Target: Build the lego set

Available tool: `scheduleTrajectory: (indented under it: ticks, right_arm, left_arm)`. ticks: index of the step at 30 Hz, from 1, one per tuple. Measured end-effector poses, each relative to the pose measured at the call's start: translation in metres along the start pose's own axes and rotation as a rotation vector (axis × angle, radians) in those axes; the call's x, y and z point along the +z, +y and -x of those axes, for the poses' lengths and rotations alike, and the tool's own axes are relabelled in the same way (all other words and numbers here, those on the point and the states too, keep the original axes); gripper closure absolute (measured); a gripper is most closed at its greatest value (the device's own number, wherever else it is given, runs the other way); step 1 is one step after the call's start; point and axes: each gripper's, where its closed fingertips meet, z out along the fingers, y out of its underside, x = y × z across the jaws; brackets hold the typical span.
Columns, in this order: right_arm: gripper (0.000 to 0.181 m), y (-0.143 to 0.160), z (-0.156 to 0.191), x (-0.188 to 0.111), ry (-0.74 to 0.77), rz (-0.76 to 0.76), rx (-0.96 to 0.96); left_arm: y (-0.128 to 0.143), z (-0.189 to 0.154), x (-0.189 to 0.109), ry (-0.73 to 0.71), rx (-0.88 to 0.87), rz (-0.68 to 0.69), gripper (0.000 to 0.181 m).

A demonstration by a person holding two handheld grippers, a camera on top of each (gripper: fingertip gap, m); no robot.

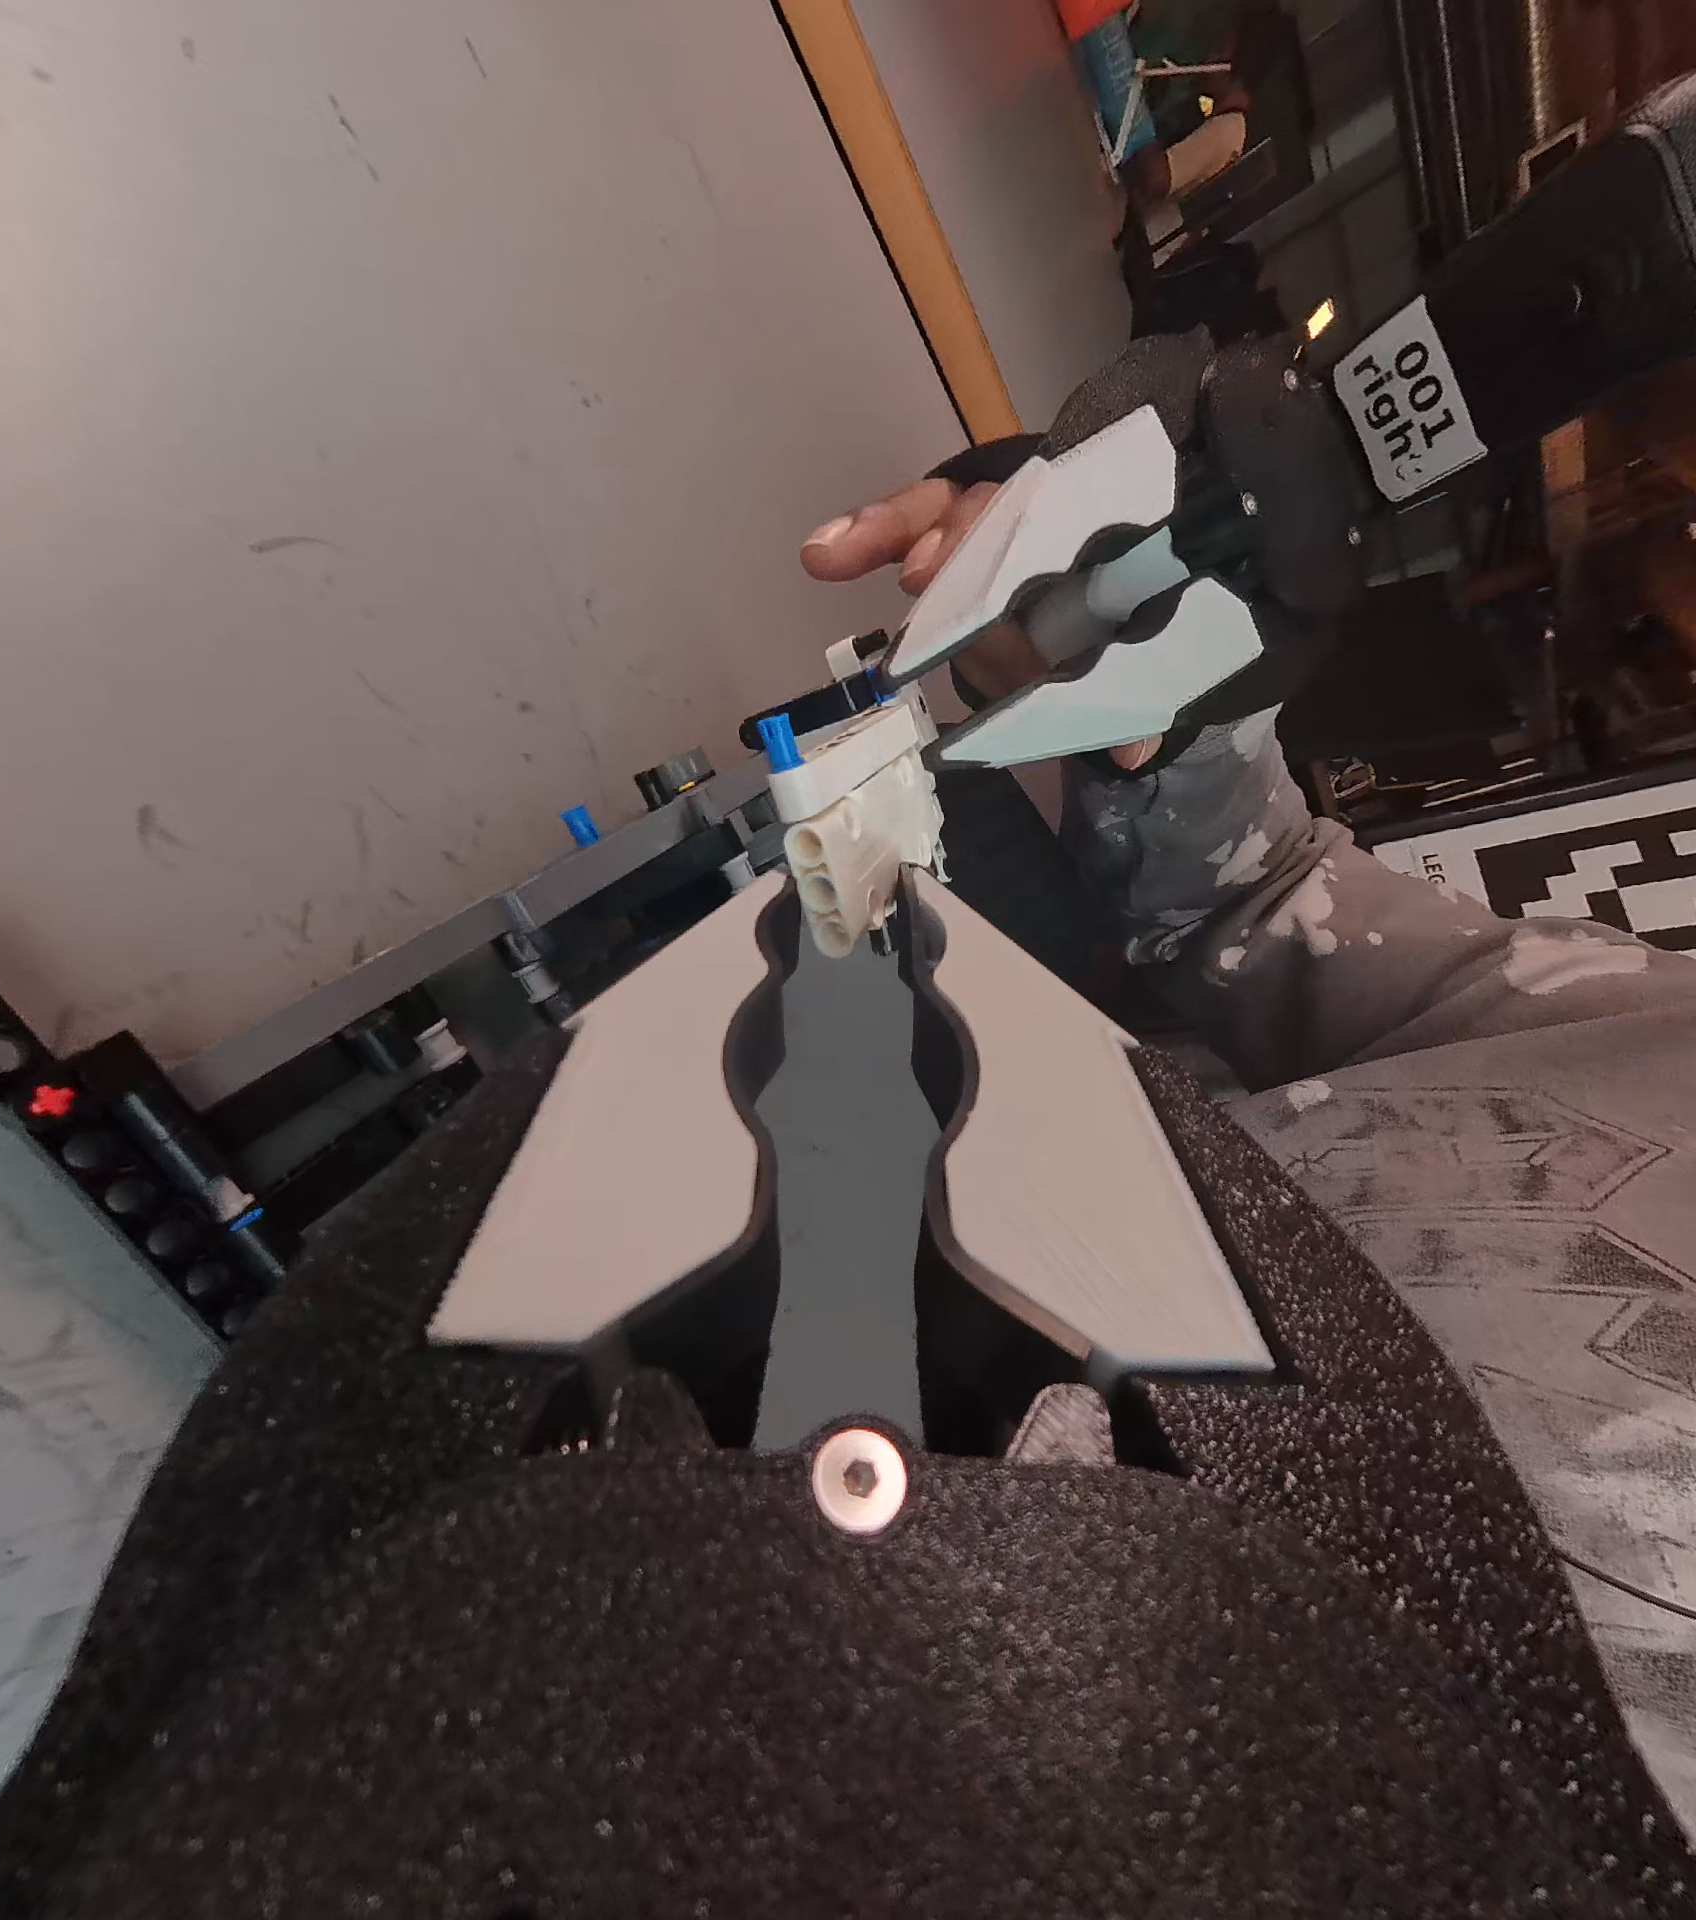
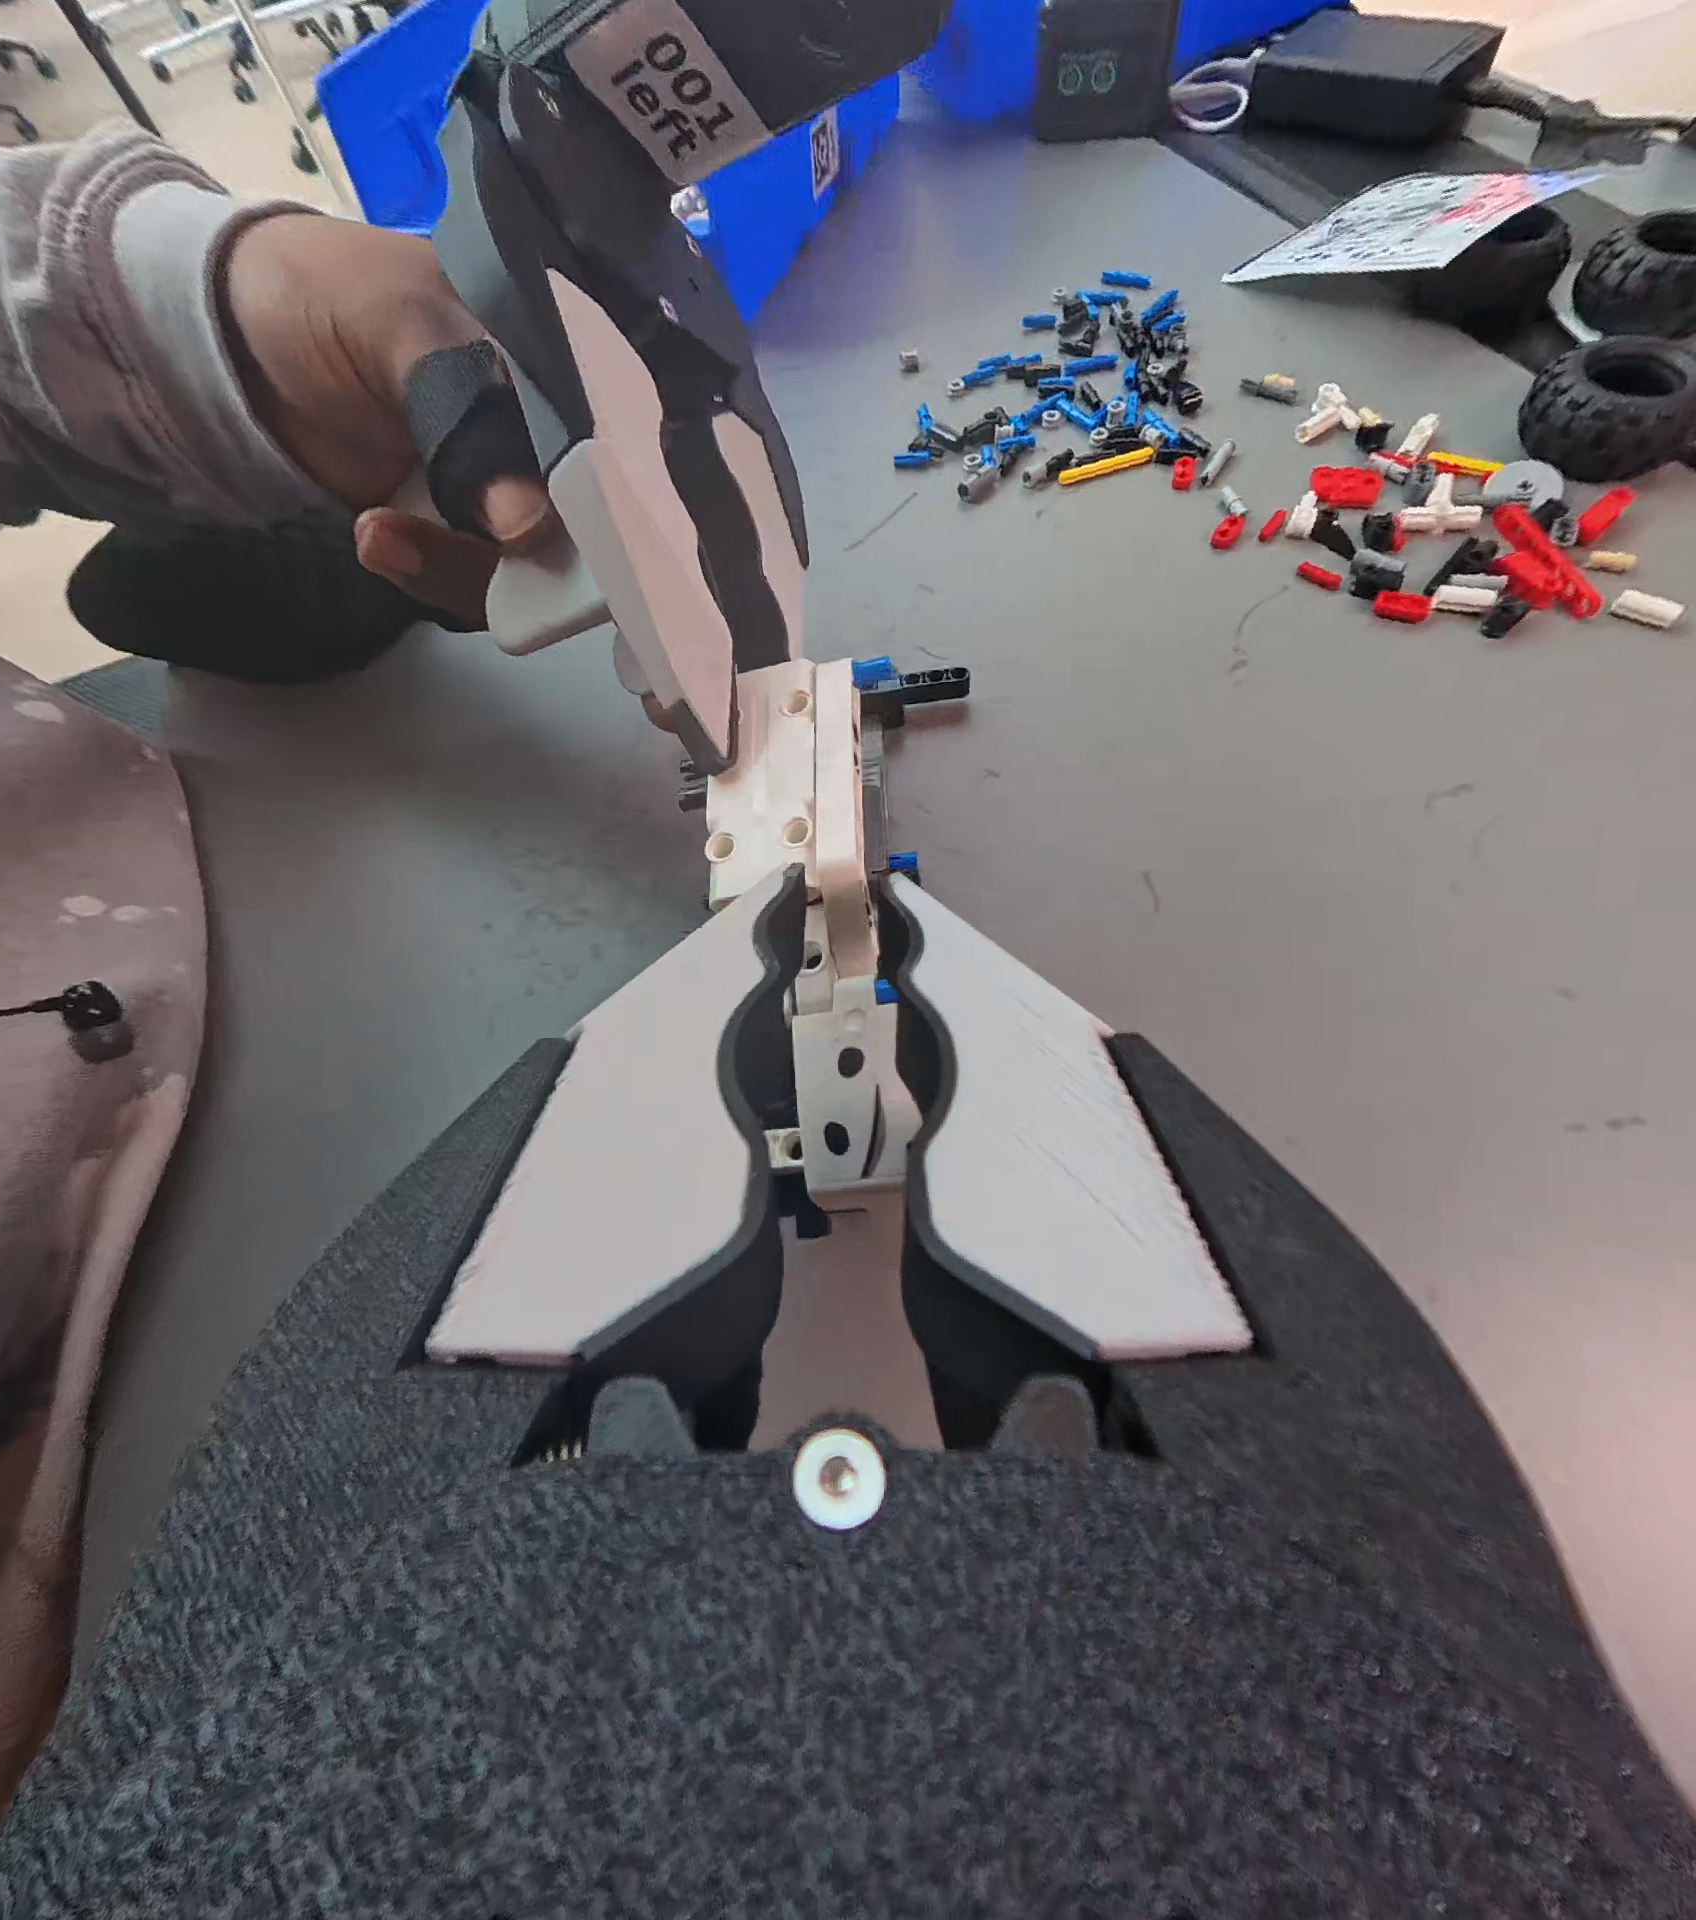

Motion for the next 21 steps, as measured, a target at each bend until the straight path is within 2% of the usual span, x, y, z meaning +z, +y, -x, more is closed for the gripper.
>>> scheduleTrajectory:
  ticks: [7, 12, 15, 18, 21]
  right_arm:
    - [0.167, 0.002, -0.002, 0.002, -0.011, 0.139, -0.038]
    - [0.166, 0.0, -0.005, 0.002, 0.072, 0.248, -0.162]
    - [0.155, -0.006, -0.009, -0.001, 0.124, 0.215, -0.169]
    - [0.139, -0.014, 0.007, -0.005, 0.046, 0.119, -0.096]
    - [0.131, -0.008, 0.011, 0.002, 0.103, 0.133, -0.186]
  left_arm:
    - [-0.002, 0.002, 0.0, -0.027, 0.011, -0.004, 0.163]
    - [-0.003, 0.004, 0.0, -0.075, 0.069, -0.005, 0.159]
    - [-0.004, 0.001, -0.001, -0.033, 0.047, -0.031, 0.158]
    - [-0.004, 0.001, -0.003, 0.011, 0.02, -0.067, 0.159]
    - [-0.002, 0.0, -0.004, 0.059, 0.003, -0.084, 0.157]
